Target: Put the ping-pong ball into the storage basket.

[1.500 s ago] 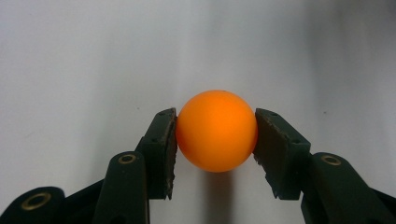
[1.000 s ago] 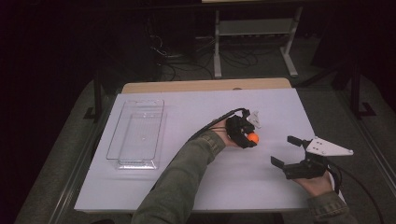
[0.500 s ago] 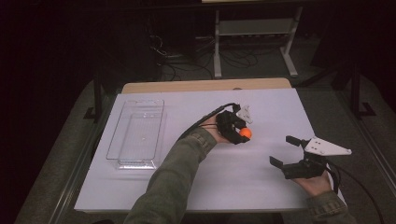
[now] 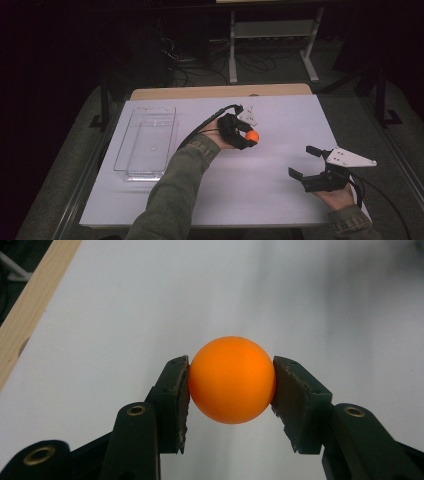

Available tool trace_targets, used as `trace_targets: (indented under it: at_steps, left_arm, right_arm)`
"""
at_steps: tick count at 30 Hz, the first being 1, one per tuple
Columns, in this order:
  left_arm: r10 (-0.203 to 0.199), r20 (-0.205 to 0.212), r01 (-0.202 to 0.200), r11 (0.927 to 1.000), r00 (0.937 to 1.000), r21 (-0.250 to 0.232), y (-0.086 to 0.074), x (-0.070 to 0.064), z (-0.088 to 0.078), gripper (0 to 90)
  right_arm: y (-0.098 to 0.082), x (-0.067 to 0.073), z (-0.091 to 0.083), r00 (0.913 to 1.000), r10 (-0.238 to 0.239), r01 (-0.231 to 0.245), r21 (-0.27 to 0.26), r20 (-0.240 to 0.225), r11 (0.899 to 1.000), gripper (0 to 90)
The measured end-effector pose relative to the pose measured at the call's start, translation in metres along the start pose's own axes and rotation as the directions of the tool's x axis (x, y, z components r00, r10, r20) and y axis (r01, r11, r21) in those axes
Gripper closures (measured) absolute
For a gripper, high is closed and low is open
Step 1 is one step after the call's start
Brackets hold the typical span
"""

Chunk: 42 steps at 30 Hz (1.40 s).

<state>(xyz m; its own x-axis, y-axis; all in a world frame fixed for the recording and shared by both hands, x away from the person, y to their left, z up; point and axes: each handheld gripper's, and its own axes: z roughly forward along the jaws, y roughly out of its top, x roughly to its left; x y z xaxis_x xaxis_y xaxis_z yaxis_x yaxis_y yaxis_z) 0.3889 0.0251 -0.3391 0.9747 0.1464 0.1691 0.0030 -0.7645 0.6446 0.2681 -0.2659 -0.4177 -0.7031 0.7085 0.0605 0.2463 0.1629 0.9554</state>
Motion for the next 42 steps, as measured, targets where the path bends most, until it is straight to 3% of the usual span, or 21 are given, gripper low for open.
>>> trace_targets:
  at_steps: [22,42]
  left_arm:
    - [-0.024,-0.053,0.024,0.9997,0.9983,-0.001,-0.019,0.006,-0.035,51.1]
    - [-0.05,-0.113,0.051,0.9987,0.9924,0.008,-0.039,0.013,-0.075,51.1]
  right_arm:
    - [-0.001,0.002,0.005,1.0,0.0,0.0,0.013,-0.004,1.0,0.0]
    - [-0.002,0.003,0.007,1.0,-0.001,0.001,0.022,-0.005,1.0,0.0]
